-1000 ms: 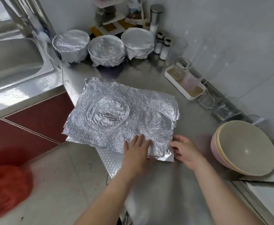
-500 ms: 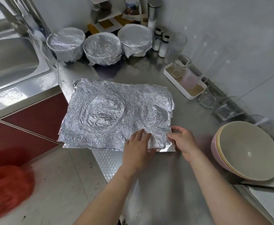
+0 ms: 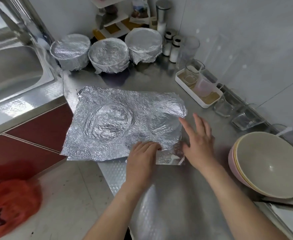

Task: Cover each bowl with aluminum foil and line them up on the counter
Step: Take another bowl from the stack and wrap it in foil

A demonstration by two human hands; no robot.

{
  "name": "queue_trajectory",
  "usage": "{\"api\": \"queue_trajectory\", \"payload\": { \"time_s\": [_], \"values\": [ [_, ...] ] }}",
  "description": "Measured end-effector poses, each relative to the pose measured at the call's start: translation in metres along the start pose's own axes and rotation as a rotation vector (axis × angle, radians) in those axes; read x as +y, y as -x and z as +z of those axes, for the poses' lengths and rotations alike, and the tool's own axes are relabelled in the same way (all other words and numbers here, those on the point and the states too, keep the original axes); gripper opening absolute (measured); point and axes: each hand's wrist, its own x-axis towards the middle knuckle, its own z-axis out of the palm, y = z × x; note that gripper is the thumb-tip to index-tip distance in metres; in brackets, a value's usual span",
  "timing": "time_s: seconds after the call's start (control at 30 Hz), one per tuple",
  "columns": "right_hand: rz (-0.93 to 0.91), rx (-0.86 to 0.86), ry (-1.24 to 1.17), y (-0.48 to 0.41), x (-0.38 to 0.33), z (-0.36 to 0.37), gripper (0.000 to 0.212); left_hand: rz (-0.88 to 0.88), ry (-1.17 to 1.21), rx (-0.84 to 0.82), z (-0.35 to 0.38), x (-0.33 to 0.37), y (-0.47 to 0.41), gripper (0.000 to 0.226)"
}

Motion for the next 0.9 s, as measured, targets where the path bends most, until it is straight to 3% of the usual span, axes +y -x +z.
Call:
{"api": "queue_trajectory", "payload": {
  "time_s": [0.23,0.4,0.6,0.77,0.9],
  "values": [
    [-0.107,0.191,-0.061,-0.031,0.012,-0.015,0.040,0.182,0.160,0.195,-0.050,-0.009,0.022,0.020],
    [-0.201,0.296,-0.195,-0.043,-0.004,-0.031,0.012,0.081,0.160,0.213,-0.073,-0.019,0.034,0.026],
    [-0.346,0.410,-0.401,-0.048,-0.069,-0.082,0.014,-0.425,0.047,0.160,-0.122,-0.011,0.010,0.027],
    [-0.423,0.451,-0.315,-0.013,-0.089,-0.114,0.011,-0.484,0.337,0.168,-0.138,-0.020,-0.003,0.024],
    [-0.430,0.355,-0.163,0.030,-0.059,-0.114,0.018,-0.404,0.317,0.186,-0.141,-0.039,0.019,0.029]
  ]
}}
